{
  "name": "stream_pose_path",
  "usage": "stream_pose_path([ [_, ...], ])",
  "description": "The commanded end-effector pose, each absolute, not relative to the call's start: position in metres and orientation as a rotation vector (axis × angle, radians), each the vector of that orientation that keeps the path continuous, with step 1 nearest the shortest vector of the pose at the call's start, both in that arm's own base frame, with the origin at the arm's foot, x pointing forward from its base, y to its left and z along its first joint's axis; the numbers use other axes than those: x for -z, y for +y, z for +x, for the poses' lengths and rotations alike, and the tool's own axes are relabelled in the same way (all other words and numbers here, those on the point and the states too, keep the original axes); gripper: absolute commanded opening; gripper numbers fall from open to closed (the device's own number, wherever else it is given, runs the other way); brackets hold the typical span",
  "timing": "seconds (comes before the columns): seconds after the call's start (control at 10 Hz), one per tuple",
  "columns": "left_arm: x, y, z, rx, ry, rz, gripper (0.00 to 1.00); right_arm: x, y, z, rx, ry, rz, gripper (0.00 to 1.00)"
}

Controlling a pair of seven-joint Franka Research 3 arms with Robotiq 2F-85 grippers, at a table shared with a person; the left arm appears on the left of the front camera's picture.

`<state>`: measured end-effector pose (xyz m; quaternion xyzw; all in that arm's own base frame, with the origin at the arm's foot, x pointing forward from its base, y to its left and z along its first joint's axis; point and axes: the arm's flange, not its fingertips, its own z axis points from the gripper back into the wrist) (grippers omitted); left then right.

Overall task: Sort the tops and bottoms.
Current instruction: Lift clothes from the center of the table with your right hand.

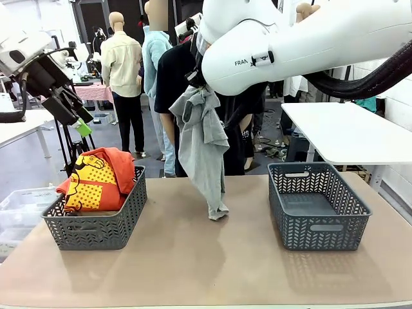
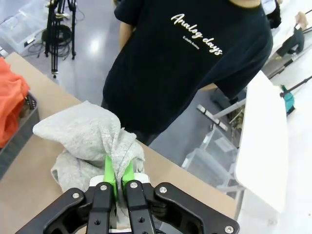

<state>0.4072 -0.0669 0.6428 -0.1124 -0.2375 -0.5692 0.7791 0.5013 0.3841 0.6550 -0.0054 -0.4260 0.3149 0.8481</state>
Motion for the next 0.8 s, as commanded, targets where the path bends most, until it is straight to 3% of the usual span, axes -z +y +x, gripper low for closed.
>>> stream_pose_path([
  [0.0,-0.6433,-0.0654,0.4055,1.235,-0.506,-0.243,1.00,-0.6531,0.3855,0.5082,-0.656,-0.874,-0.021,0.00],
  [0.7,-0.6433,-0.0654,0.4055,1.235,-0.506,-0.243,1.00,-0.6531,0.3855,0.5082,-0.656,-0.874,-0.021,0.00],
])
